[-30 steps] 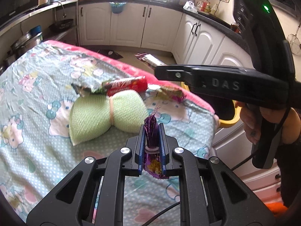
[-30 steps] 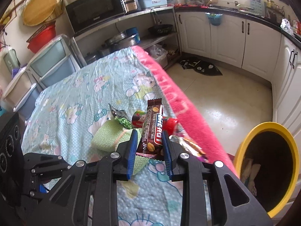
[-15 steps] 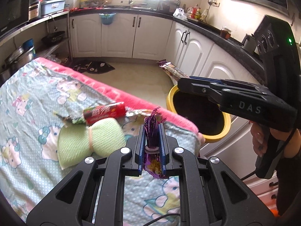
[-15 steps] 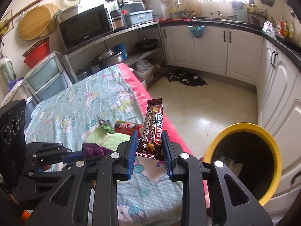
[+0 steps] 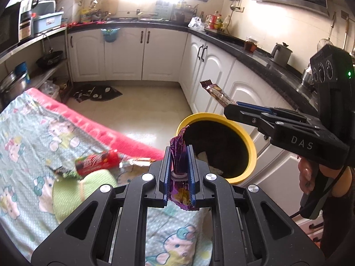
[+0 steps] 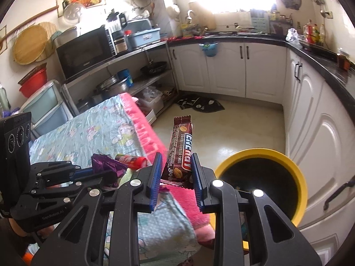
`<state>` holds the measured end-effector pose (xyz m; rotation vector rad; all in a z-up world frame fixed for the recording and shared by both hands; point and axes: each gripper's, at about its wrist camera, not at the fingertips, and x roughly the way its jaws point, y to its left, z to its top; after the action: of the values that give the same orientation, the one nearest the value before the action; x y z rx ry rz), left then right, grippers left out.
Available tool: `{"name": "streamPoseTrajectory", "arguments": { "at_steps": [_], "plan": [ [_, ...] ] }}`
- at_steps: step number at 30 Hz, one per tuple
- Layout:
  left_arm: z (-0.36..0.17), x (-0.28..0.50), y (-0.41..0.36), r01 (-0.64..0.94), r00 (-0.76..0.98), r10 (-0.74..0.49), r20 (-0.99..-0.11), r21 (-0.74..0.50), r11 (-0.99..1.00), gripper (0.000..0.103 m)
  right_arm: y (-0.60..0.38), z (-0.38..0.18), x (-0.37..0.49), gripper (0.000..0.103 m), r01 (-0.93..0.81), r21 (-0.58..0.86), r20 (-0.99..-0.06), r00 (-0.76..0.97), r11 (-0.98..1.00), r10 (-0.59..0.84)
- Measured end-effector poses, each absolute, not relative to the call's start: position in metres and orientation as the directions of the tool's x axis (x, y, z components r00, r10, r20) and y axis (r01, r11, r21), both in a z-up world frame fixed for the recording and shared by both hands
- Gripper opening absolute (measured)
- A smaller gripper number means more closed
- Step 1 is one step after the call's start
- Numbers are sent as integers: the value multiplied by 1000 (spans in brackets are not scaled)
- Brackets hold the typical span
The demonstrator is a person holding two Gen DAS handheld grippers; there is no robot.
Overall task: Collect trash
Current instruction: 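Carry both items over the yellow bin and open both tools to drop them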
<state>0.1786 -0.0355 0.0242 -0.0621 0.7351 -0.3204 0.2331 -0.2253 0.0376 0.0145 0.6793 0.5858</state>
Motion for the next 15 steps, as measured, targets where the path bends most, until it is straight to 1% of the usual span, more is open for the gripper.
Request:
{"name": "streamPoseTrajectory", "arguments": {
  "at_steps": [15],
  "plan": [
    [51, 205, -83, 331, 720, -378, -582, -190, 924, 9, -284, 48, 227, 25, -404, 187, -553, 710, 896, 435]
  ]
}}
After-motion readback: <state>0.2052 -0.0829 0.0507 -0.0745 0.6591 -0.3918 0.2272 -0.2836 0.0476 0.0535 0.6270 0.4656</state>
